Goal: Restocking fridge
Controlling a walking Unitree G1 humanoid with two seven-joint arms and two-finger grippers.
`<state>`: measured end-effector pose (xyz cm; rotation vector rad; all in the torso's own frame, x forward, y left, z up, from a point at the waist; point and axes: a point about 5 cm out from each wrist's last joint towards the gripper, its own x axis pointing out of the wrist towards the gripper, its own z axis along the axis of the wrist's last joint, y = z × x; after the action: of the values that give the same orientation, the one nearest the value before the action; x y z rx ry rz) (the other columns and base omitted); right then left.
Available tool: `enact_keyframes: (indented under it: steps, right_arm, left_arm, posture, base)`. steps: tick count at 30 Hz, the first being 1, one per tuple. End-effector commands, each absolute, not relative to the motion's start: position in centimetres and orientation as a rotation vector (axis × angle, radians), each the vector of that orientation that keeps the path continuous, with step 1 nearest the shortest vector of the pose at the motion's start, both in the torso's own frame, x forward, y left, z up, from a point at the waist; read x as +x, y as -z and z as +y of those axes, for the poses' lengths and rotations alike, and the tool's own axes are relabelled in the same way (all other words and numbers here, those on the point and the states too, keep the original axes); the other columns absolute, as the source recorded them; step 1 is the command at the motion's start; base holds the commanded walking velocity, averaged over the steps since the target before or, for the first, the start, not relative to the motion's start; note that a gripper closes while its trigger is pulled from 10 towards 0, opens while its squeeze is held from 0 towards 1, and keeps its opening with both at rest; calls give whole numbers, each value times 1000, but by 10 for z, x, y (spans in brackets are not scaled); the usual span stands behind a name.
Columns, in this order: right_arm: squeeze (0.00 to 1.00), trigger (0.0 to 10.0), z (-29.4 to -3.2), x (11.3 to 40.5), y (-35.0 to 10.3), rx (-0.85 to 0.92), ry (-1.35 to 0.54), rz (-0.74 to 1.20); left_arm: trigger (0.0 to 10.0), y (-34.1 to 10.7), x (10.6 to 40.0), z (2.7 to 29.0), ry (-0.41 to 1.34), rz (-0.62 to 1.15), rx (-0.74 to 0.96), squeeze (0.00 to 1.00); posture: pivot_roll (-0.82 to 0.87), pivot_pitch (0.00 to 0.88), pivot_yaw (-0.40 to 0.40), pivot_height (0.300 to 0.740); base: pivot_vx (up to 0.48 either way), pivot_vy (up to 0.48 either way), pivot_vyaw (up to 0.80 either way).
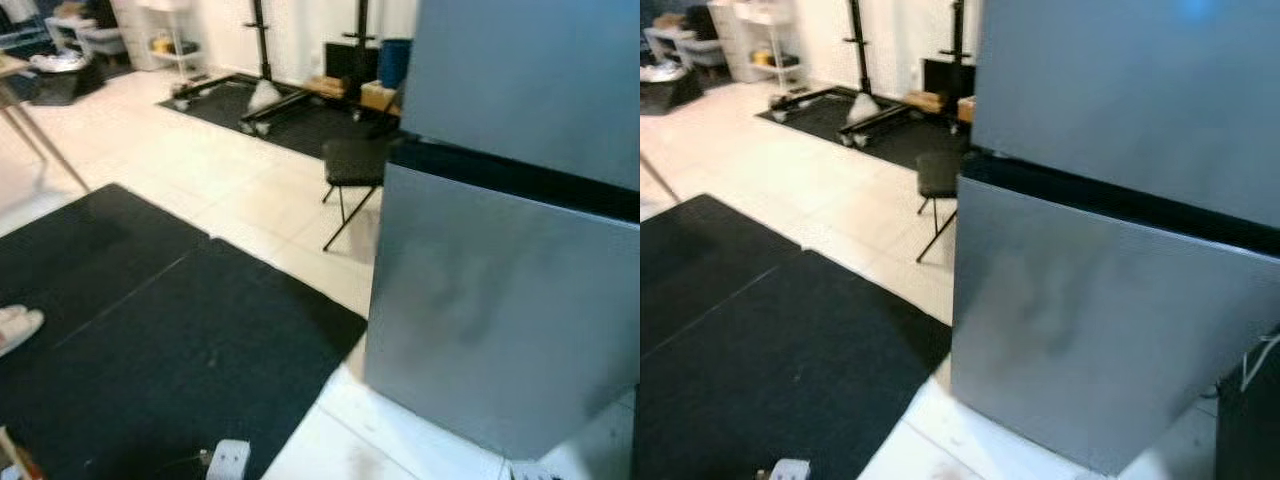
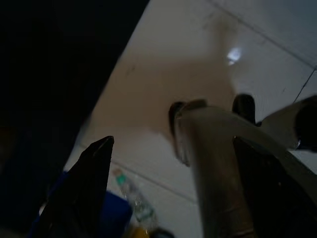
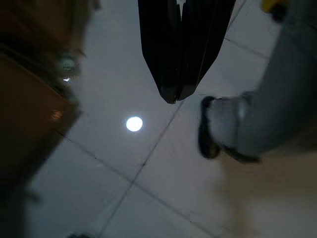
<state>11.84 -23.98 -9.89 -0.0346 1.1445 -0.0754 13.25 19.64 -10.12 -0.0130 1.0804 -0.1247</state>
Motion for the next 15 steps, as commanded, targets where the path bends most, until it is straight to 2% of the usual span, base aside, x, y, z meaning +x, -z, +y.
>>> enact_keyframes:
  steps: [1,8,15]
  right_arm:
    - [0,10000,-232,132,96,-20,60,1099]
    - [0,10000,-229,150,89,43,40,1010]
    - [0,10000,-229,185,72,136,60,858]
  left_arm:
    - [10000,103,126,200,121,1104,-4,0]
    - [10000,103,127,198,129,1103,-5,0]
    - [10000,103,127,197,127,1102,-6,0]
  posture:
    - [-2,0,-21,740]
    - [-2,0,-22,740]
    - [-2,0,-23,740]
  base:
    - [281,0,0]
    - [282,0,0]
    - [283,0,0]
